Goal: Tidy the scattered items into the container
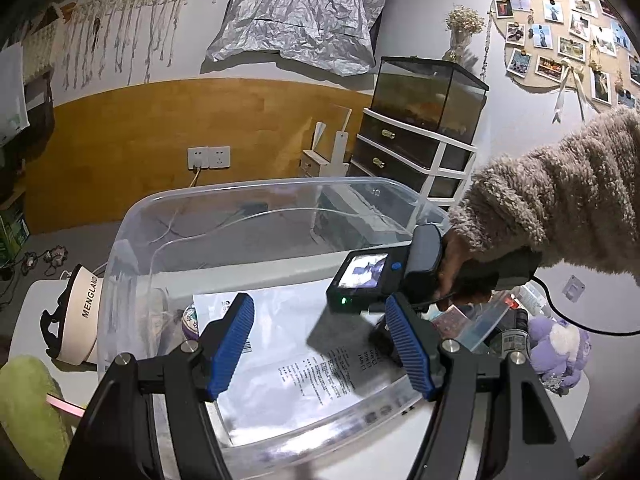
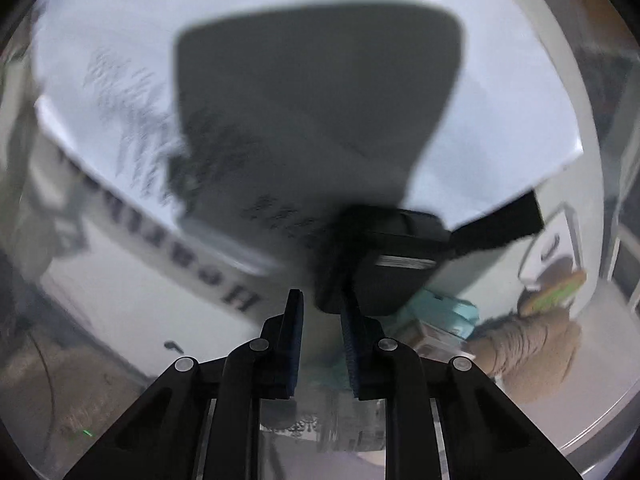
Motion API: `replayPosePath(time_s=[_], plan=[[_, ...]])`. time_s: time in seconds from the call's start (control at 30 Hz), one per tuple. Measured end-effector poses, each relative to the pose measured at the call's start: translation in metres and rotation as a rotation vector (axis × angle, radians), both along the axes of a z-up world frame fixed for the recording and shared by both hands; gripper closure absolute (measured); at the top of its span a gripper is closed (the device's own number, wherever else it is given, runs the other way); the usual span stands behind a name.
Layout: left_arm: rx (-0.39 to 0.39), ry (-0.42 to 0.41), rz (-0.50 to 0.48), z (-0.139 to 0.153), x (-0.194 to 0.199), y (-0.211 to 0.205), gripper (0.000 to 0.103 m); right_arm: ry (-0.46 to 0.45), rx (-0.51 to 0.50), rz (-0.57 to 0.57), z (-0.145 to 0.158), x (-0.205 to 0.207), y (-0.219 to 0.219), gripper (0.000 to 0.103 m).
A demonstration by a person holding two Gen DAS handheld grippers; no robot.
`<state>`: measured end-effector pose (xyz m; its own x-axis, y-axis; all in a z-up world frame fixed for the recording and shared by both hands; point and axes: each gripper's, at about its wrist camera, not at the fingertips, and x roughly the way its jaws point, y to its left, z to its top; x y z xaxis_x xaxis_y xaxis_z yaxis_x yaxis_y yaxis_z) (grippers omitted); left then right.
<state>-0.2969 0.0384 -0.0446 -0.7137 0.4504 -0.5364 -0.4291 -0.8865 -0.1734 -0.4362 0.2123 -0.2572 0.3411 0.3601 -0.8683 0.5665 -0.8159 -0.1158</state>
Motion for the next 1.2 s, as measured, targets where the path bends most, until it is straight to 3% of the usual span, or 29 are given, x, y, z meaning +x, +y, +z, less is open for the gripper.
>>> replayPosePath(time_s=[0.03, 0.3, 0.37, 0.4, 0.47, 0.5, 0.53, 0.6, 0.63, 0.67, 0.87, 1.0, 1.03, 1.2], plan=[[0.001, -0.003, 0.002, -0.001, -0.001, 0.000, 0.035, 0.015, -0.003, -0.014, 0.001, -0.003, 0.003, 0.078], [-0.019, -0.007, -0.011, -0.001, 0.000, 0.011, 0.035, 0.099, 0.021, -0.023, 0.006, -0.009, 0.008, 0.078], [-0.031, 0.003, -0.012, 0.002, 0.003, 0.013, 0.034, 0.128, -0.017, -0.045, 0.016, -0.012, 0.009, 0.078], [-0.036, 0.009, -0.008, 0.003, 0.005, 0.014, 0.031, 0.138, -0.051, -0.070, 0.024, -0.013, 0.010, 0.078], [-0.043, 0.025, 0.004, 0.006, 0.009, 0.014, 0.007, 0.190, -0.104, -0.102, 0.044, -0.013, 0.012, 0.078], [-0.042, 0.038, 0.015, 0.009, 0.012, 0.013, 0.005, 0.226, -0.133, -0.122, 0.057, -0.012, 0.014, 0.078], [-0.040, 0.046, 0.020, 0.012, 0.014, 0.012, 0.005, 0.265, -0.162, -0.143, 0.071, -0.011, 0.016, 0.074], [-0.045, 0.047, 0.030, 0.016, 0.017, 0.011, 0.004, 0.364, -0.237, -0.195, 0.104, -0.005, 0.023, 0.056], [-0.050, 0.046, 0.038, 0.017, 0.018, 0.010, 0.001, 0.409, -0.275, -0.216, 0.121, 0.000, 0.023, 0.033], [-0.053, 0.045, 0.043, 0.018, 0.020, 0.010, 0.000, 0.454, -0.317, -0.237, 0.137, 0.004, 0.023, 0.018], [-0.064, 0.043, 0.070, 0.027, 0.032, 0.012, 0.000, 0.721, -0.533, -0.402, 0.214, 0.050, 0.035, 0.014], [-0.073, 0.029, 0.081, 0.033, 0.041, 0.016, 0.000, 0.879, -0.628, -0.444, 0.237, 0.092, 0.045, 0.012], [-0.074, 0.029, 0.085, 0.035, 0.044, 0.017, 0.000, 0.914, -0.653, -0.444, 0.240, 0.103, 0.047, 0.004], [-0.085, 0.042, 0.106, 0.047, 0.062, 0.024, 0.000, 1.094, -0.659, -0.440, 0.261, 0.150, 0.055, 0.000]])
